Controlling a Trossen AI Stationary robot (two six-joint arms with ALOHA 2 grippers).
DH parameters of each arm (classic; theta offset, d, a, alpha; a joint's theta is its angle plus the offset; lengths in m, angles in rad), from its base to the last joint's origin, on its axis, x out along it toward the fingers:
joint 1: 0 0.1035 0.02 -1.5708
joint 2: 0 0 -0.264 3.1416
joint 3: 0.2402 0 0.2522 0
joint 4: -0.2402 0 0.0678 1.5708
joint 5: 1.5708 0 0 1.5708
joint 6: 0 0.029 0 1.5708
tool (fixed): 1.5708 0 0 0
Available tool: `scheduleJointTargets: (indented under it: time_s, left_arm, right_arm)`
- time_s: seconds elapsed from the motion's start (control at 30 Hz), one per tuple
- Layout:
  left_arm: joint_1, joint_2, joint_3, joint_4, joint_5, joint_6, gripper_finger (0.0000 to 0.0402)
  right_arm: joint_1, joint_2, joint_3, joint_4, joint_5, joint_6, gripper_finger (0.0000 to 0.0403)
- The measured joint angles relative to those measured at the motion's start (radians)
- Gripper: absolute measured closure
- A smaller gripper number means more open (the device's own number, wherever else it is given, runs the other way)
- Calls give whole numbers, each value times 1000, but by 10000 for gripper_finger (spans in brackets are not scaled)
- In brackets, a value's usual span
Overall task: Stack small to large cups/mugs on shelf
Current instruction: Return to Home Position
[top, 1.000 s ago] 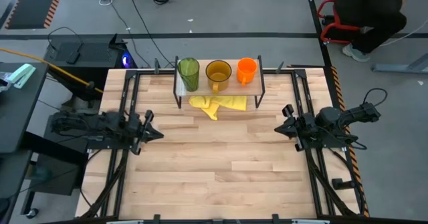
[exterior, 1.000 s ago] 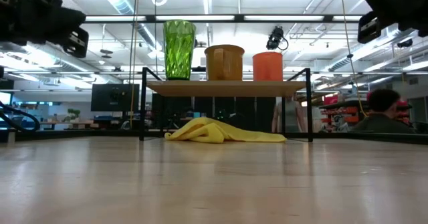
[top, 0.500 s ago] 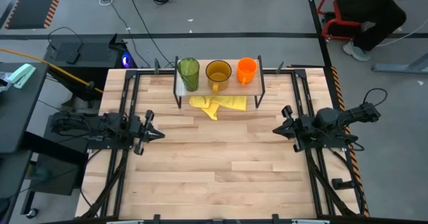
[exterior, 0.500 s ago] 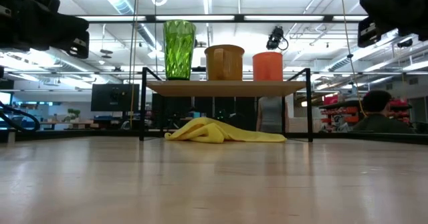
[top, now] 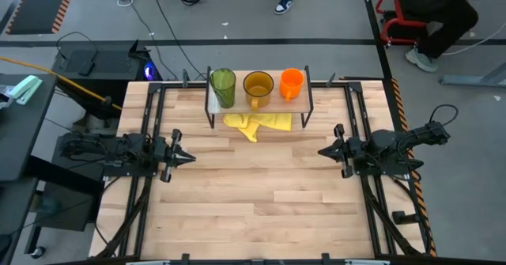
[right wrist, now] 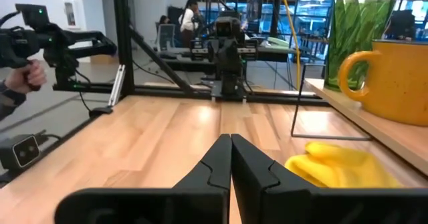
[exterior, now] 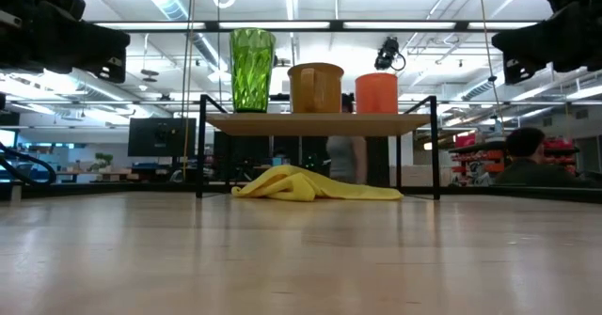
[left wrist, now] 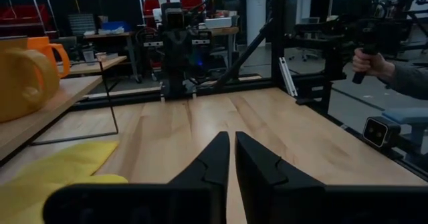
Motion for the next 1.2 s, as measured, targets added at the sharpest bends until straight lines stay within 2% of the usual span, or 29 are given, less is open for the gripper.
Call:
scheduleJointTargets:
  time_s: [0.3, 0.67, 1.2]
  left_arm:
    - [0, 0, -1, 5, -1, 0, 378]
    - [0, 0, -2, 30, -7, -1, 366]
    - [0, 0, -2, 38, -4, -1, 371]
  right_arm:
    - [0, 1, 0, 0, 0, -6, 387]
    - [0, 1, 0, 0, 0, 27, 387]
    - [0, 1, 0, 0, 0, 27, 387]
